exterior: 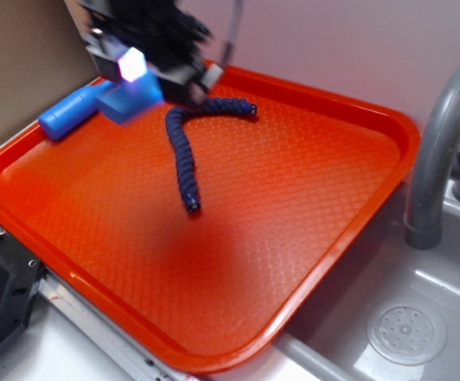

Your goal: Grab the blue block.

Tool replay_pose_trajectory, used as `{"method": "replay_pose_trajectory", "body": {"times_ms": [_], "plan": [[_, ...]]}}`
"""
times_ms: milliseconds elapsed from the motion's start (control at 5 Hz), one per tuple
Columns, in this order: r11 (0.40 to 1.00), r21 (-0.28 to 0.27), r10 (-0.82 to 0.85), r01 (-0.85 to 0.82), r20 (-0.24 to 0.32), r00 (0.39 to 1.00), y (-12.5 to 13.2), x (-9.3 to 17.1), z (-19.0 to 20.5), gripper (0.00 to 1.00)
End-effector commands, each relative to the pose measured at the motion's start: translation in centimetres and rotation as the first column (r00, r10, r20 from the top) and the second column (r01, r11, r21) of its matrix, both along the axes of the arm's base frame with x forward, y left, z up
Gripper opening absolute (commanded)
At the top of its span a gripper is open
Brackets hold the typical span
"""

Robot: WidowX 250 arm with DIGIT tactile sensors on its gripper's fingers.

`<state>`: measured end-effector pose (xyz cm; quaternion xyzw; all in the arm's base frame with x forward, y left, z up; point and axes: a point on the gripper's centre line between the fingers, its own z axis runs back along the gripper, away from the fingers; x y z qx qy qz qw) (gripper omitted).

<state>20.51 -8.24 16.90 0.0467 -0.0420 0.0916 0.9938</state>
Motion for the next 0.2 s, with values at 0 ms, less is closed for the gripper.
{"method": "replay_pose_trajectory", "body": {"times_ms": [0], "plan": [[0.987,-0.161,0.021,0.007,0.169,0.985,0.91,-2.96,5.45,0.0]]}}
